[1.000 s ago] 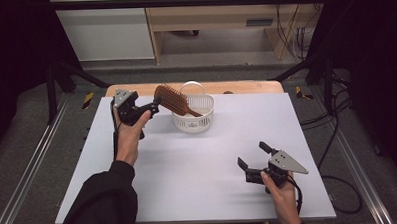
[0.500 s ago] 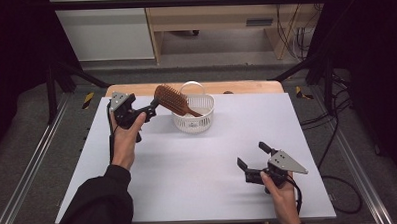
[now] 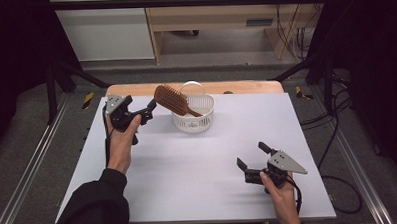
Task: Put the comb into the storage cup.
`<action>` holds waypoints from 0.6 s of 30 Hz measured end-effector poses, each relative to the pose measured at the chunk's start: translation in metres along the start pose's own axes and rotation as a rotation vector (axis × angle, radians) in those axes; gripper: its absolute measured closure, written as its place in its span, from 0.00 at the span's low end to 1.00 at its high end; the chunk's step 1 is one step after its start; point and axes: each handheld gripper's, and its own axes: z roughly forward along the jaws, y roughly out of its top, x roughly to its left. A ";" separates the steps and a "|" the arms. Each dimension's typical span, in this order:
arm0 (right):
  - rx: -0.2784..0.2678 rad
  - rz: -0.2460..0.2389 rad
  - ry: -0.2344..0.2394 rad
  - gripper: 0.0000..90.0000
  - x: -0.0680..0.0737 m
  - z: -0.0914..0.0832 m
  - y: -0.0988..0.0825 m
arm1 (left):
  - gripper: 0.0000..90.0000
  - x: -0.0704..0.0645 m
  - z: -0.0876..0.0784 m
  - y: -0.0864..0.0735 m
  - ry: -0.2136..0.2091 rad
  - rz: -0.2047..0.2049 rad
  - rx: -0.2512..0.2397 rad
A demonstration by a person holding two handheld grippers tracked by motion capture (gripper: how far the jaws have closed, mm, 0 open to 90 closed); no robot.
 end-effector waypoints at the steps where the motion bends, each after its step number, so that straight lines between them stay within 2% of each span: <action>1: 0.001 0.000 0.000 0.03 0.000 0.000 0.000 | 0.03 0.000 -0.001 0.000 -0.002 0.006 0.000; 7: 0.002 -0.002 0.000 0.03 0.000 0.000 0.000 | 0.03 0.001 -0.005 -0.001 -0.007 0.014 -0.001; 10: 0.002 -0.002 0.000 0.03 0.000 0.000 0.000 | 0.03 0.002 -0.007 -0.003 0.003 0.031 0.003; 18: 0.003 -0.004 0.002 0.03 0.000 0.001 0.000 | 0.03 0.008 -0.013 -0.007 0.007 0.024 0.004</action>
